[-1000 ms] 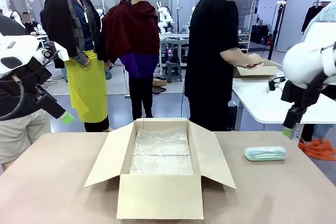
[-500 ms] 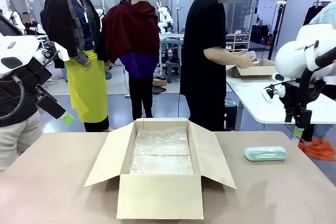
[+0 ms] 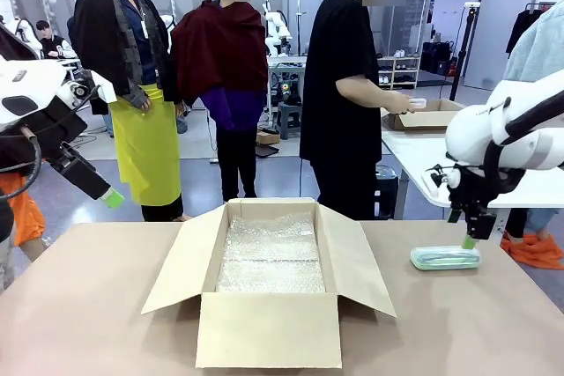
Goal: Pack the glasses set securely to prepare it for shipping.
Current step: Place the Glasses case inside the Package Box.
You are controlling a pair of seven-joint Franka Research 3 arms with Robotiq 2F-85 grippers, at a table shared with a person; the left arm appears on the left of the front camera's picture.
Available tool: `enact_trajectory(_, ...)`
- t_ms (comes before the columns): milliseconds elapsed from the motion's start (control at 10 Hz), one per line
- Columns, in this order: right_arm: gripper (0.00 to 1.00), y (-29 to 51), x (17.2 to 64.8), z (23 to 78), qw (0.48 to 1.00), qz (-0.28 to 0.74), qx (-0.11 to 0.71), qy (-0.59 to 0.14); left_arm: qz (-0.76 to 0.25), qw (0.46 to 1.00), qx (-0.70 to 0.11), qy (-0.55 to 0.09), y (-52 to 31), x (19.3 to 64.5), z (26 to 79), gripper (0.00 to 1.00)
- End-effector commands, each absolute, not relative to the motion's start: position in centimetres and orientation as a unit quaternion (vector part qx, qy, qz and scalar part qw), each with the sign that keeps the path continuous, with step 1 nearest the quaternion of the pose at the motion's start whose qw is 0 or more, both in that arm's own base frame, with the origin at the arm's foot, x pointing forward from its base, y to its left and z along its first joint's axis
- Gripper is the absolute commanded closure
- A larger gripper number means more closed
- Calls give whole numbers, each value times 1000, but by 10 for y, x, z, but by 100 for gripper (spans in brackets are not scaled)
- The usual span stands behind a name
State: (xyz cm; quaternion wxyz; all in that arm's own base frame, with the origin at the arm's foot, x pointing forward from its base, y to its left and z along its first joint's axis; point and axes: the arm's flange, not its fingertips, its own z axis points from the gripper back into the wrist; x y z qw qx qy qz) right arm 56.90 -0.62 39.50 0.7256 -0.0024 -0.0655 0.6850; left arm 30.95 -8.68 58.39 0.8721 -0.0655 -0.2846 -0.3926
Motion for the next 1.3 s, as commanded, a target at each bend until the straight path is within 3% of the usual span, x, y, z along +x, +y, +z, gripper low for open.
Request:
enact_trajectory(0, 0, -6, 576, 383, 719, 689, 2, -91, -395, 871, -65, -286, -86, 309, 585, 0)
enact_trajectory(300, 0, -6, 569, 395, 726, 685, -2, -65, -395, 871, -65, -286, -86, 309, 585, 0)
enact_trajectory(600, 0, -6, 589, 362, 698, 711, -3, -86, -395, 871, -65, -286, -86, 309, 585, 0)
enact_trajectory(700, 0, -7, 590, 352, 692, 714, -37, -97, -395, 871, -65, -286, -86, 309, 585, 0)
enact_trajectory(1200, 0, -9, 607, 317, 700, 711, 7, -69, -395, 871, -65, -286, -86, 309, 585, 0)
